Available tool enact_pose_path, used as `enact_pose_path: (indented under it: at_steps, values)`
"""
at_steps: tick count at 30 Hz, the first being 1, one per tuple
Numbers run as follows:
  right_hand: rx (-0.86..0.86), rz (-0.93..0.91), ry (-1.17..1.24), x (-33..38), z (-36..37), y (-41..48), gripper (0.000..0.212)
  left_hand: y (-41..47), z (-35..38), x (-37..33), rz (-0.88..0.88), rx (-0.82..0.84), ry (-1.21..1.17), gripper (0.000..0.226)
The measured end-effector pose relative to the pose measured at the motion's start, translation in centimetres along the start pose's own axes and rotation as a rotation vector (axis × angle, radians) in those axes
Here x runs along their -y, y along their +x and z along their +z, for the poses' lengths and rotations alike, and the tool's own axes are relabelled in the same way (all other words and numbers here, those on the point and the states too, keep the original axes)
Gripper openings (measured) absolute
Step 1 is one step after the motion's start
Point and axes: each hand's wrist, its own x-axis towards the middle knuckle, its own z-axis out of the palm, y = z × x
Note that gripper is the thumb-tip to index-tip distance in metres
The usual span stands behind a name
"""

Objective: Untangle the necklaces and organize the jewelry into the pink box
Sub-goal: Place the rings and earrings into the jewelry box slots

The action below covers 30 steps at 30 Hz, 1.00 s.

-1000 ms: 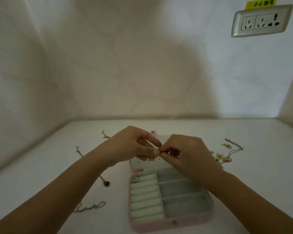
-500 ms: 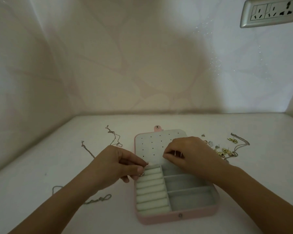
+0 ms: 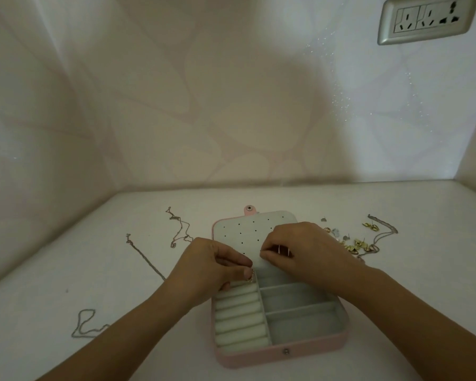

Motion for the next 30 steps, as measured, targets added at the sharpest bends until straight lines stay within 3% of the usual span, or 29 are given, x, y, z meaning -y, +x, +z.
enact_pose_path:
  at_steps: [8, 20, 30]
  values:
    - [0.012, -0.002, 0.000, -0.12, 0.12, 0.01, 0.022, 0.11, -0.08, 0.59, 0.007, 0.021, 0.034, 0.011]
    - [0.013, 0.004, 0.003, -0.04, 0.08, -0.01, 0.021, 0.11, -0.14, 0.40, 0.276, 0.001, 0.486, 0.010]
    - [0.024, 0.013, -0.006, -0.22, 0.20, 0.06, 0.019, 0.88, -0.29, -0.18, 0.331, 0.065, 0.554, 0.009]
